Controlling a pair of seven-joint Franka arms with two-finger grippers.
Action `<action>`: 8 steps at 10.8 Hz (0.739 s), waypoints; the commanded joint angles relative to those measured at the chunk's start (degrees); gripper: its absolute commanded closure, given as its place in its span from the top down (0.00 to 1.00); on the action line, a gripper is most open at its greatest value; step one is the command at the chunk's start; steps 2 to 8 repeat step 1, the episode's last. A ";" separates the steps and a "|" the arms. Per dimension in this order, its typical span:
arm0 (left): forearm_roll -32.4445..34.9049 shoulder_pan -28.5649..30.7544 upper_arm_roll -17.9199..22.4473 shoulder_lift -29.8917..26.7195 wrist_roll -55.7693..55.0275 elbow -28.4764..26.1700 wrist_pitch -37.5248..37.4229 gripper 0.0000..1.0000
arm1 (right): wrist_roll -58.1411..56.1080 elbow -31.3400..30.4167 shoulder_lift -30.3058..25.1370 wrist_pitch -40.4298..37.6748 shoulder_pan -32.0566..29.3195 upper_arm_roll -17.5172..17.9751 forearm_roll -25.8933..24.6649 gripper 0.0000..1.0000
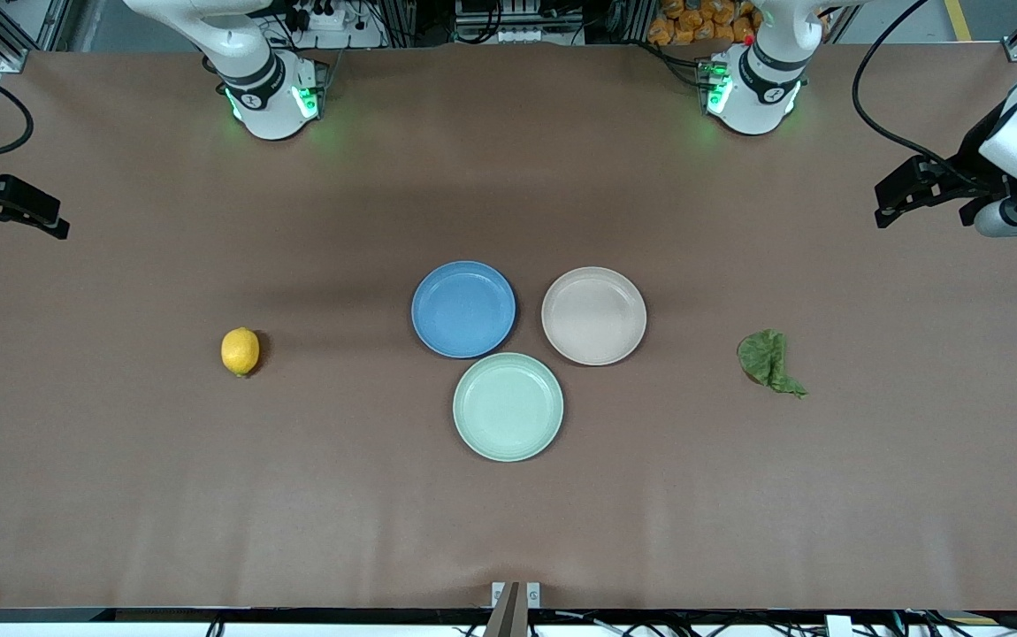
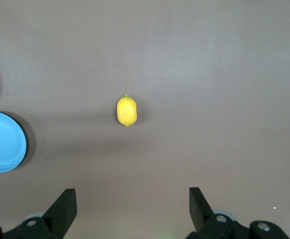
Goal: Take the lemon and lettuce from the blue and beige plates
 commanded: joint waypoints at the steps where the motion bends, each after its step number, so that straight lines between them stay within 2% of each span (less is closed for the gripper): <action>1: -1.15 0.23 0.09 -0.32 1.45 0.08 -0.82 1.00 | -0.43 0.85 0.22 -0.21 -0.68 0.64 -0.17 1.00; 8: -1.15 0.23 0.09 -0.32 1.45 0.08 -0.82 1.00 | -0.43 0.85 0.22 -0.21 -0.68 0.64 -0.17 1.00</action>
